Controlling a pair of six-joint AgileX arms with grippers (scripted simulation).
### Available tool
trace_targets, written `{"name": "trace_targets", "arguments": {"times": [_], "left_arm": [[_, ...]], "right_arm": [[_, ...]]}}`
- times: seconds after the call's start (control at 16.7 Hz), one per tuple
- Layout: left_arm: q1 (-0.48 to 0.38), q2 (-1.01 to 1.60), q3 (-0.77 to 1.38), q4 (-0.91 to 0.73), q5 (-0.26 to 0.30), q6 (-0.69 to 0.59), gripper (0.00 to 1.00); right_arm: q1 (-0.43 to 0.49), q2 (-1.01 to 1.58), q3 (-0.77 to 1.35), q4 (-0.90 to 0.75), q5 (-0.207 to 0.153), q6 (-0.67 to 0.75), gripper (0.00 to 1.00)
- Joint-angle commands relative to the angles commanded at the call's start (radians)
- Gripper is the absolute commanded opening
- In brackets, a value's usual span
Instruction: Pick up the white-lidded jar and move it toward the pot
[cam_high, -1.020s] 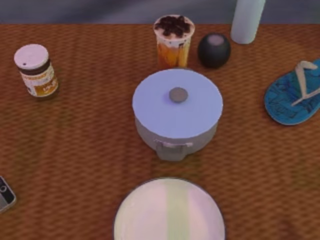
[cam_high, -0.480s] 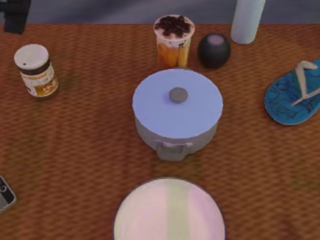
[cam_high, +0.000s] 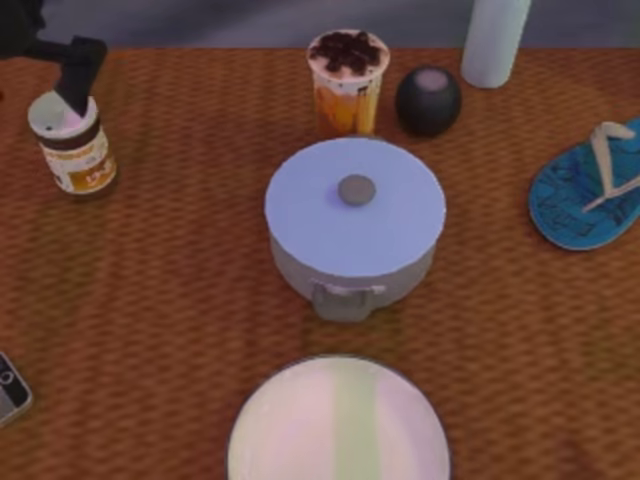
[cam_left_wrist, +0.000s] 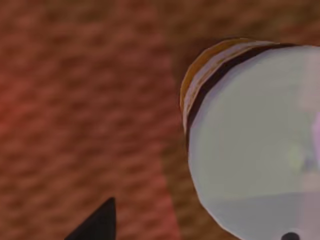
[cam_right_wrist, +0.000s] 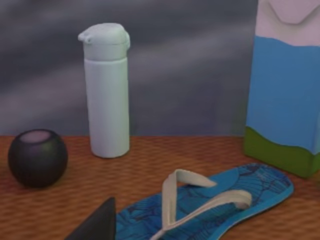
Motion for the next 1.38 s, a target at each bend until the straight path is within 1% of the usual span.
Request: {"name": "trace_targets", "arguments": {"times": [0.24, 0.6, 0.78, 1.08, 1.32, 1.38], "left_arm": [[-0.001, 0.124, 0.150, -0.067, 0.004, 0.013, 1.00], [0.003, 0.136, 0.162, -0.072, 0.004, 0.014, 1.00], [0.000, 0.130, 0.120, -0.031, 0.005, 0.016, 1.00], [-0.003, 0.121, -0.051, 0.127, 0.004, 0.013, 1.00], [-0.003, 0.121, -0.063, 0.139, 0.004, 0.013, 1.00], [-0.003, 0.121, -0.063, 0.139, 0.004, 0.013, 0.92]], "right_arm": [[0.000, 0.000, 0.000, 0.000, 0.000, 0.000, 1.00], [0.000, 0.000, 0.000, 0.000, 0.000, 0.000, 1.00], [0.000, 0.000, 0.000, 0.000, 0.000, 0.000, 1.00], [0.000, 0.000, 0.000, 0.000, 0.000, 0.000, 1.00], [0.000, 0.000, 0.000, 0.000, 0.000, 0.000, 1.00], [0.000, 0.000, 0.000, 0.000, 0.000, 0.000, 1.00]]}}
